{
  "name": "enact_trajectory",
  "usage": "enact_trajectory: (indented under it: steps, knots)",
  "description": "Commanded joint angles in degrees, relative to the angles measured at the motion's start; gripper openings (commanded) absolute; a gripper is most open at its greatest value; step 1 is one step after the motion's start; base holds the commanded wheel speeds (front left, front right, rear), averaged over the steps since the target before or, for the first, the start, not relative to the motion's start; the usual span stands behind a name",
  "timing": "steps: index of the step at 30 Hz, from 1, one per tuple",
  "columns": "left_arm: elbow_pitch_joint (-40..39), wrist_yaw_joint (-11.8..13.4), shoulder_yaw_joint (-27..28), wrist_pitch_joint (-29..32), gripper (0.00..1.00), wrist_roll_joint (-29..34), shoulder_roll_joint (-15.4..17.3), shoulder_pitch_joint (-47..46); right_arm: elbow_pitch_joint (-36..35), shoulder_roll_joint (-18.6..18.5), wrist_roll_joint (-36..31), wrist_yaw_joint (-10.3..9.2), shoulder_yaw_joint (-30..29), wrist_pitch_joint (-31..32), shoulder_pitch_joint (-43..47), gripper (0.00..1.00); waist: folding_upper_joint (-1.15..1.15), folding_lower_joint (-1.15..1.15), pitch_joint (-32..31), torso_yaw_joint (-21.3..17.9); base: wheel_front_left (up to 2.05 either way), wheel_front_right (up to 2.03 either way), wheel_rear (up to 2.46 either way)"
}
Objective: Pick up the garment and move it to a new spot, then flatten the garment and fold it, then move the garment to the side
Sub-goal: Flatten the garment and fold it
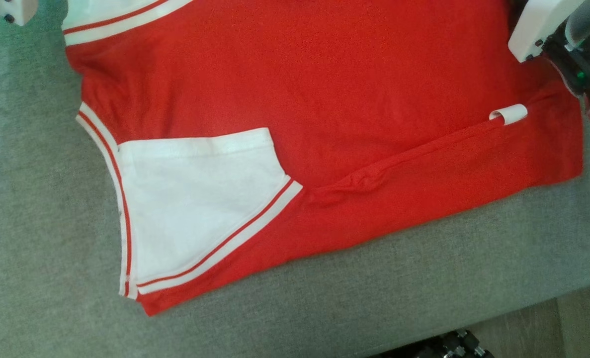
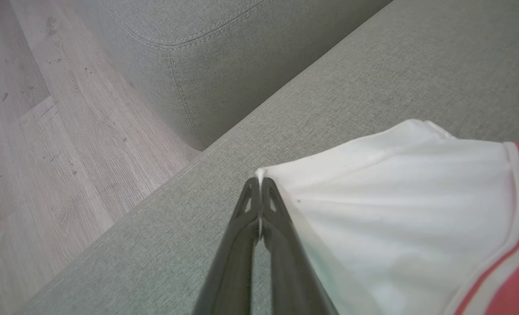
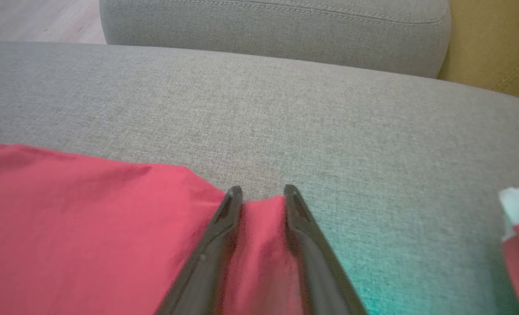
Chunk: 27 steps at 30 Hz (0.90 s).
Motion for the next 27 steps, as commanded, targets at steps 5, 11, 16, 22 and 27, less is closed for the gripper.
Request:
enact_trajectory:
  steps: [5, 11, 16, 22, 27]
  knots:
    - [-0.5, 0.2, 2.0, -1.3, 0.00, -0.4, 2.1, -3.3, 0.7, -1.7, 2.0, -0.05, 2.2, -1.3, -0.9, 0.00, 0.00, -0.01, -0.2, 0.4, 0.00, 0.00, 0.00]
    - [-1.7, 0.1, 1.5, -7.2, 0.00, 1.2, 2.0, -4.2, 1.9, -2.7, 3.5, -0.05, 3.0, -4.4, -2.7, 0.00, 0.00, -0.01, -0.7, 0.9, 0.00, 0.00, 0.00]
    - [-2.8, 0.1, 1.5, -15.6, 0.00, 2.8, 1.6, -6.4, 2.8, -3.4, 4.7, -0.05, 1.4, -8.7, -4.3, 0.00, 0.00, -0.01, -1.3, 1.8, 0.00, 0.00, 0.00]
    - [-5.7, 0.1, 0.6, -23.3, 0.00, 2.3, 3.1, -6.0, 3.1, -4.4, 5.7, -0.05, -0.2, -12.7, -3.2, 0.00, 0.00, -0.01, -3.4, 2.4, 0.00, 0.00, 0.00]
    - [-12.5, 0.7, -0.3, -27.9, 0.00, 1.8, 7.6, 0.4, 2.6, -5.3, 5.9, -0.05, -1.1, -15.6, 1.7, 0.00, 0.00, -0.01, -6.2, 3.2, 0.00, 0.00, 0.00]
